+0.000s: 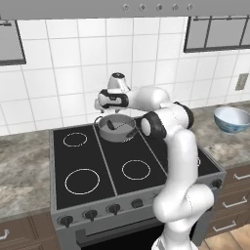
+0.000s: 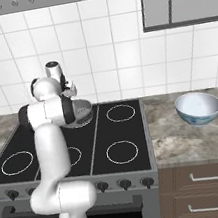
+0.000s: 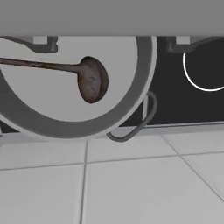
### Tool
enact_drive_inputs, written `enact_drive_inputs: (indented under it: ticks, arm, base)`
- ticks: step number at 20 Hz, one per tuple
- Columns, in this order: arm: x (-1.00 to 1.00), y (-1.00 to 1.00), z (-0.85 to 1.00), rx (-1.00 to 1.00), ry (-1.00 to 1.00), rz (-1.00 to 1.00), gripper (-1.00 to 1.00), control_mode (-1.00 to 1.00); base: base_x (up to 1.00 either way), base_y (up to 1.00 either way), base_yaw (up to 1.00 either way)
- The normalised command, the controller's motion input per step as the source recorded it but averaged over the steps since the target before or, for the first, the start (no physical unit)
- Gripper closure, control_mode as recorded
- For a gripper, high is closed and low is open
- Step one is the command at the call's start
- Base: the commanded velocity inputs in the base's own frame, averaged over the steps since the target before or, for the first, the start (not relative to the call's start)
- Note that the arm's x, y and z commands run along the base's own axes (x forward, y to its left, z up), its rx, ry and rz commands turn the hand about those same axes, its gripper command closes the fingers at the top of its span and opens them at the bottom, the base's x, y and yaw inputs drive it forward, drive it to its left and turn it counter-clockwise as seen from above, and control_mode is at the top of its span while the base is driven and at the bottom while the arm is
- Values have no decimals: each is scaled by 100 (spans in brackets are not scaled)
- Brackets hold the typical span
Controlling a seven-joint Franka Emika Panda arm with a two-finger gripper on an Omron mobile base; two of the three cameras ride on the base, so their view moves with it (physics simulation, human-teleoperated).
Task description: Open the cabinet and move the ladle to the pot. Then close the cabinet.
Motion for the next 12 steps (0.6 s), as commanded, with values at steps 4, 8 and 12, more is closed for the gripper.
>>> enact_drive_inputs:
  ticks: [4, 8, 12]
  arm:
    - [-94, -4, 42, 0, -17, 0, -100, -100]
    - [-100, -21, 82, 0, -19, 0, -100, -100]
    - [-100, -30, 100, 0, -12, 0, -100, -100]
  base:
    - [0, 0, 0]
    - [0, 0, 0]
    - [0, 0, 0]
